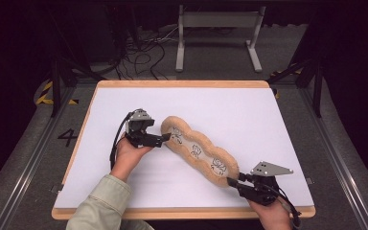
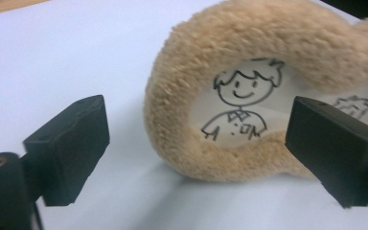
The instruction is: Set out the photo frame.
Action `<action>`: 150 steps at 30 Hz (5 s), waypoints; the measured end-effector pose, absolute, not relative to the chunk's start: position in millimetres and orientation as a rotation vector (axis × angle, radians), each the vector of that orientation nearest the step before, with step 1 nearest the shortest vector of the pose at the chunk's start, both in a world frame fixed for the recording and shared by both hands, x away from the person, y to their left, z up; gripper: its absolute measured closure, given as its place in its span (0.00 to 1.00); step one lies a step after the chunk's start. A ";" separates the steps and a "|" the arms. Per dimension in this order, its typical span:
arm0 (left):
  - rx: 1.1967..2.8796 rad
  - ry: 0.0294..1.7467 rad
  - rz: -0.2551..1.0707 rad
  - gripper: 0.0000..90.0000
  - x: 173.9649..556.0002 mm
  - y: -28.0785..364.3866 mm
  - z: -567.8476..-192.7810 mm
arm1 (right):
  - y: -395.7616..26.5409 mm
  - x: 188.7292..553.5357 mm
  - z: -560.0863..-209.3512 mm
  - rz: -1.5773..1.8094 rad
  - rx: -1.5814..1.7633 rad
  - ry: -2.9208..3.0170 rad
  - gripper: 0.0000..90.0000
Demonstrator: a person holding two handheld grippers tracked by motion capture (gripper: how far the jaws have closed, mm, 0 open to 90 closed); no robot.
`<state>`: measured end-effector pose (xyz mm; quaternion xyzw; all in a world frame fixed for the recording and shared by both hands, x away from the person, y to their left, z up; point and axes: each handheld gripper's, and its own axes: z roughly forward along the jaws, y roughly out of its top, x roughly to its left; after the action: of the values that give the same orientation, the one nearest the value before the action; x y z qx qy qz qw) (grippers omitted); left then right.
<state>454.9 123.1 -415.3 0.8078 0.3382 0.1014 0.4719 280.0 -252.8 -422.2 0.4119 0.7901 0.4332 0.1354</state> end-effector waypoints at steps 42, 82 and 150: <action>1.994 0.884 0.399 0.80 440.4 120.4 -410.9 | -258.4 285.5 -408.0 1.254 1.193 2.270 0.73; 1.917 1.163 0.451 0.76 374.2 156.9 -416.0 | -243.5 372.4 -401.9 1.161 1.197 2.230 0.74; 1.861 1.094 0.403 0.23 331.6 260.9 -442.8 | -341.9 339.2 -400.9 1.374 1.033 2.209 0.03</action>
<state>331.6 260.9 -442.8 0.7544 0.4436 0.1633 0.4555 339.2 -341.9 -400.9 0.3638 0.7776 0.4837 0.1703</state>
